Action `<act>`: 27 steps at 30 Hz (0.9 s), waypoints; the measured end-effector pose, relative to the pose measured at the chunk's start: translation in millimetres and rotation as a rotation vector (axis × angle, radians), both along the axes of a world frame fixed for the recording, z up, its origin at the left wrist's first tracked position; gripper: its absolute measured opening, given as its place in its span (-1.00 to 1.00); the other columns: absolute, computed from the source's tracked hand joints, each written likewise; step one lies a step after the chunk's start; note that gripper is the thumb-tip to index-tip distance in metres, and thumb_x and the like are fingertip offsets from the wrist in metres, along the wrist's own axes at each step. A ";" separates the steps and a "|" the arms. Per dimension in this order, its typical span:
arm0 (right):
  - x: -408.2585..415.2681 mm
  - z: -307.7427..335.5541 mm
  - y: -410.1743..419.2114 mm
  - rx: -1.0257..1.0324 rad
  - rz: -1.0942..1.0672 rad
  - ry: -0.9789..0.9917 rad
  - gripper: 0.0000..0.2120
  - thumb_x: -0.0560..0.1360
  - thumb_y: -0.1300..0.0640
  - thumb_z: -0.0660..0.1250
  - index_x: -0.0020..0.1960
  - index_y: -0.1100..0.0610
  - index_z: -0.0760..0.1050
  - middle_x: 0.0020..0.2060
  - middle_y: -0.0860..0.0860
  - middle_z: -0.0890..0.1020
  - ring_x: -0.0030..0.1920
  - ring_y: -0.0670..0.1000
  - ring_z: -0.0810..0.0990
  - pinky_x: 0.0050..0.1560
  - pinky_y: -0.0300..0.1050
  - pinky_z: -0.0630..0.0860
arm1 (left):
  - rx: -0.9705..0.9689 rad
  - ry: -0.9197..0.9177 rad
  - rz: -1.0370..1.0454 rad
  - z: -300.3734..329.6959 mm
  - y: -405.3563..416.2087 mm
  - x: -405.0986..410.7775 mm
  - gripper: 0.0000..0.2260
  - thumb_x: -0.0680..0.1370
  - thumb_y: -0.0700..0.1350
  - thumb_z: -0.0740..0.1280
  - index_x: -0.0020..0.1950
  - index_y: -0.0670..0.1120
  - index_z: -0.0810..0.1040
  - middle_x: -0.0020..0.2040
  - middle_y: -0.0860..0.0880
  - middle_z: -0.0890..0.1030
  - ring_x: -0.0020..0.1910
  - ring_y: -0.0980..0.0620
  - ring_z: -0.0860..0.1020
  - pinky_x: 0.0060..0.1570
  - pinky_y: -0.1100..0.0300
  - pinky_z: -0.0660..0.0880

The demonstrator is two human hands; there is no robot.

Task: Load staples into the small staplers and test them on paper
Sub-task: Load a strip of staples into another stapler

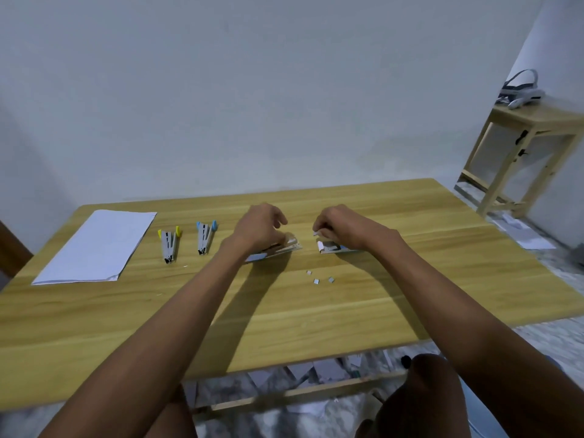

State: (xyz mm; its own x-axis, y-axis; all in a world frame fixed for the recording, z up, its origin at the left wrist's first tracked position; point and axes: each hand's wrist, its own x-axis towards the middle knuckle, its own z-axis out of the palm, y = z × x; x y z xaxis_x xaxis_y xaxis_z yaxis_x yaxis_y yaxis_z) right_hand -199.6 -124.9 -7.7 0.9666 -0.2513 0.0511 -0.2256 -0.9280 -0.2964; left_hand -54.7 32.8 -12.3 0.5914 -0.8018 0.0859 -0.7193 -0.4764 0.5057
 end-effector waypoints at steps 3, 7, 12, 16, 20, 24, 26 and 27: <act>12.6 -2.0 10.5 0.003 0.045 -0.026 -0.83 0.60 0.28 0.26 0.04 0.26 0.63 -0.03 0.10 0.67 -0.10 0.06 0.62 -0.11 -0.06 0.52 | 0.234 0.042 -0.015 -8.9 21.1 11.3 -0.63 0.36 -0.02 0.58 0.12 -0.07 0.66 0.03 -0.03 0.65 0.00 -0.01 0.59 0.06 0.07 0.56; 24.3 -3.5 24.0 0.008 0.089 -0.077 -0.83 0.60 0.23 0.29 0.08 0.25 0.63 0.00 0.11 0.67 -0.03 0.11 0.63 0.02 0.07 0.57 | 0.185 -0.011 0.006 -23.3 33.5 13.1 -0.78 0.41 -0.01 0.53 0.02 -0.03 0.70 -0.02 -0.02 0.69 -0.05 0.00 0.60 -0.01 0.09 0.56; 30.9 -9.1 29.1 -0.014 0.116 -0.113 -0.79 0.61 0.20 0.29 0.17 0.25 0.61 0.08 0.11 0.64 0.10 0.08 0.58 0.04 -0.19 0.44 | 0.150 -0.112 0.010 -23.1 34.2 9.1 -0.89 0.47 -0.06 0.44 -0.14 0.04 0.51 0.03 -0.01 0.66 0.02 -0.08 0.61 0.00 -0.03 0.58; 32.5 -14.8 24.8 -0.018 0.106 -0.130 -0.80 0.61 0.20 0.28 0.14 0.22 0.62 0.06 0.10 0.63 0.08 0.07 0.56 0.04 -0.17 0.43 | 0.264 -0.069 -0.021 -21.1 29.4 10.3 -0.79 0.53 -0.09 0.36 0.16 0.05 0.54 0.13 -0.05 0.63 0.07 -0.07 0.59 0.05 -0.01 0.57; 31.5 -18.9 23.1 -0.005 0.104 -0.152 -0.81 0.60 0.21 0.29 0.11 0.22 0.64 0.03 0.10 0.63 0.03 0.06 0.57 0.03 -0.12 0.47 | 0.400 0.040 -0.053 -10.9 22.4 4.4 -0.62 0.60 0.03 0.27 0.42 0.04 0.45 0.33 -0.11 0.52 0.24 -0.13 0.50 0.06 0.11 0.44; 29.2 -22.6 18.4 0.013 0.094 -0.179 -0.82 0.59 0.21 0.29 0.11 0.20 0.64 0.01 0.07 0.63 0.00 0.05 0.57 0.00 -0.13 0.47 | 0.386 0.056 0.041 -8.9 18.9 2.0 -0.62 0.61 0.14 0.22 0.35 -0.02 0.49 0.25 -0.12 0.56 0.17 -0.11 0.52 0.03 0.09 0.44; 28.3 -23.1 16.1 0.018 0.088 -0.188 -0.82 0.59 0.22 0.29 0.12 0.20 0.64 0.01 0.07 0.63 -0.02 0.02 0.57 -0.01 -0.17 0.44 | 0.399 0.051 0.073 -6.4 18.9 2.0 -0.63 0.60 0.13 0.25 0.30 -0.04 0.52 0.19 -0.10 0.58 0.13 -0.10 0.54 0.06 0.07 0.48; 28.4 -23.7 14.9 0.020 0.089 -0.194 -0.81 0.59 0.22 0.29 0.12 0.20 0.64 0.01 0.07 0.63 -0.04 0.00 0.55 -0.02 -0.19 0.43 | 0.406 0.063 0.076 -5.4 19.1 2.8 -0.64 0.58 0.13 0.29 0.28 -0.05 0.53 0.15 -0.09 0.59 0.10 -0.10 0.55 0.06 0.07 0.50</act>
State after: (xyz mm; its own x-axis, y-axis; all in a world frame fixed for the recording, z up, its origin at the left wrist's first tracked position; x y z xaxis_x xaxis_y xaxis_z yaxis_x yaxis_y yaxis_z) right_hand -171.2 -109.9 -31.4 0.9575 -0.1688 0.2338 -0.0805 -0.9350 -0.3453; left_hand -51.9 51.9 -17.7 0.6441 -0.7171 -0.2662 -0.6481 -0.6965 0.3080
